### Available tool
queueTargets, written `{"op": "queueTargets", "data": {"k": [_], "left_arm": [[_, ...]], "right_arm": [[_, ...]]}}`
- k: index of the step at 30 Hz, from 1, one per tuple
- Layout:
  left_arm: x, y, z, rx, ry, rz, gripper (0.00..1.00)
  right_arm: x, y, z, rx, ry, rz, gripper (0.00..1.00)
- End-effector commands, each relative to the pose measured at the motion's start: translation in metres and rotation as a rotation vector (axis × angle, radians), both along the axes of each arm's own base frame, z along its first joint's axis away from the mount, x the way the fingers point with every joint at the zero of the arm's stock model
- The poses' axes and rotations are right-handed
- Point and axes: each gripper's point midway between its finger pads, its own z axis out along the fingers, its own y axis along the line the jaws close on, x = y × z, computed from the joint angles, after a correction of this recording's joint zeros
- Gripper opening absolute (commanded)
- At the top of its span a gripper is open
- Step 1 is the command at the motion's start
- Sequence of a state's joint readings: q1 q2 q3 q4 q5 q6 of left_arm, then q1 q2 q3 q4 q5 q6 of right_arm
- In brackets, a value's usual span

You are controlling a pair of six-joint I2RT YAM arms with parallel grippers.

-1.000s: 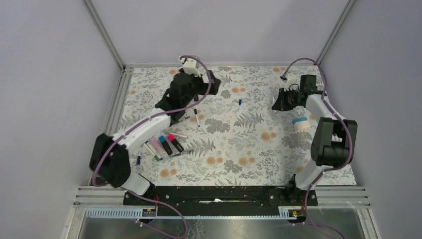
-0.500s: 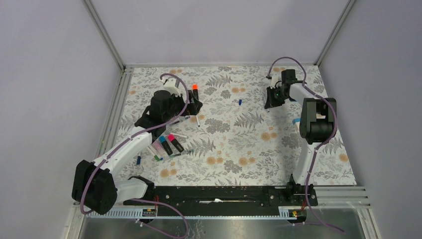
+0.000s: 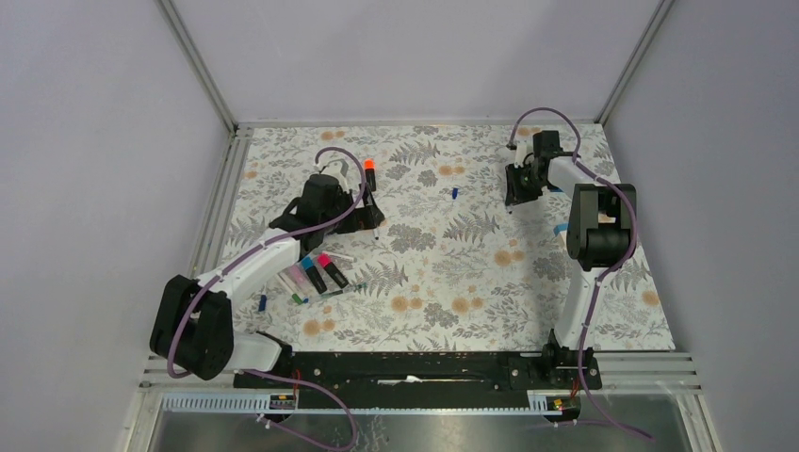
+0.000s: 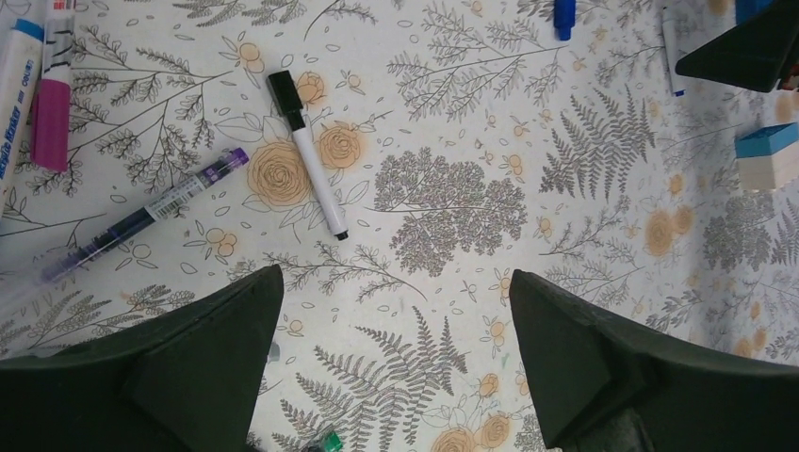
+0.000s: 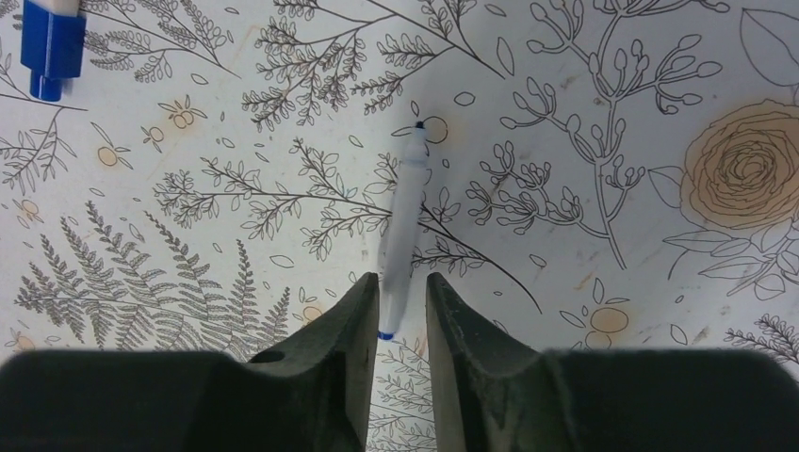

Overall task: Open the pen caps
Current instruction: Place the pen at the center of the board, then pick up the pen from the center of the board.

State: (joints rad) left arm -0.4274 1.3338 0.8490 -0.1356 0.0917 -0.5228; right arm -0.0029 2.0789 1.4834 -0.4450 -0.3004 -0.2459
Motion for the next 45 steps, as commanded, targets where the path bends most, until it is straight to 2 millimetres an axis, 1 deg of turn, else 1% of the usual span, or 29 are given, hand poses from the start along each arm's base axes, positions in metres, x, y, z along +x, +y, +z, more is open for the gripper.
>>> {"op": "queueTargets", "data": {"k": [1,5,7,9,13,17,18,19,21,24,30,34,37,40,45], "left_arm": [[0.011,0.0,0.018,-0.009,-0.025,0.028,0.99],[0.009,0.003,0.019,-0.002,-0.028,0.037,0.99],[0.008,0.004,0.021,-0.004,-0.038,0.038,0.99],[0.008,0.004,0.026,-0.015,-0.05,0.036,0.99],[0.01,0.002,0.045,-0.064,-0.087,0.027,0.99],[0.009,0.008,0.065,-0.096,-0.109,0.071,0.99],[0.008,0.008,0.07,-0.107,-0.114,0.078,0.99],[0.005,0.009,0.076,-0.12,-0.122,0.079,0.99],[0.0,0.011,0.088,-0.14,-0.151,0.088,0.99],[-0.007,0.017,0.1,-0.158,-0.178,0.107,0.99],[-0.02,0.021,0.112,-0.203,-0.181,0.124,0.99],[-0.025,0.024,0.111,-0.23,-0.182,0.15,0.99],[-0.024,0.026,0.108,-0.238,-0.194,0.162,0.99],[-0.021,0.026,0.104,-0.23,-0.204,0.163,0.99],[-0.011,0.024,0.098,-0.178,-0.211,0.137,0.99]], "right_arm": [[0.003,-0.004,0.012,-0.013,-0.017,-0.015,0.34],[-0.004,-0.006,0.02,-0.003,-0.025,-0.023,0.42],[-0.009,-0.01,0.027,0.006,-0.034,-0.031,0.43],[-0.016,-0.012,0.038,0.03,-0.053,-0.031,0.46],[-0.038,-0.012,0.068,0.117,-0.108,-0.001,0.49],[-0.07,-0.001,0.091,0.236,-0.153,0.051,0.51],[-0.079,0.004,0.101,0.272,-0.177,0.071,0.52],[-0.086,0.007,0.104,0.296,-0.183,0.084,0.52],[-0.099,0.011,0.117,0.327,-0.224,0.114,0.55],[-0.113,0.019,0.135,0.363,-0.289,0.162,0.58],[-0.13,0.034,0.166,0.44,-0.454,0.236,0.7],[-0.143,0.043,0.174,0.478,-0.539,0.279,0.8],[-0.147,0.046,0.177,0.498,-0.575,0.295,0.88],[-0.15,0.048,0.176,0.52,-0.578,0.302,0.92],[-0.15,0.048,0.171,0.552,-0.559,0.307,0.94]]}}
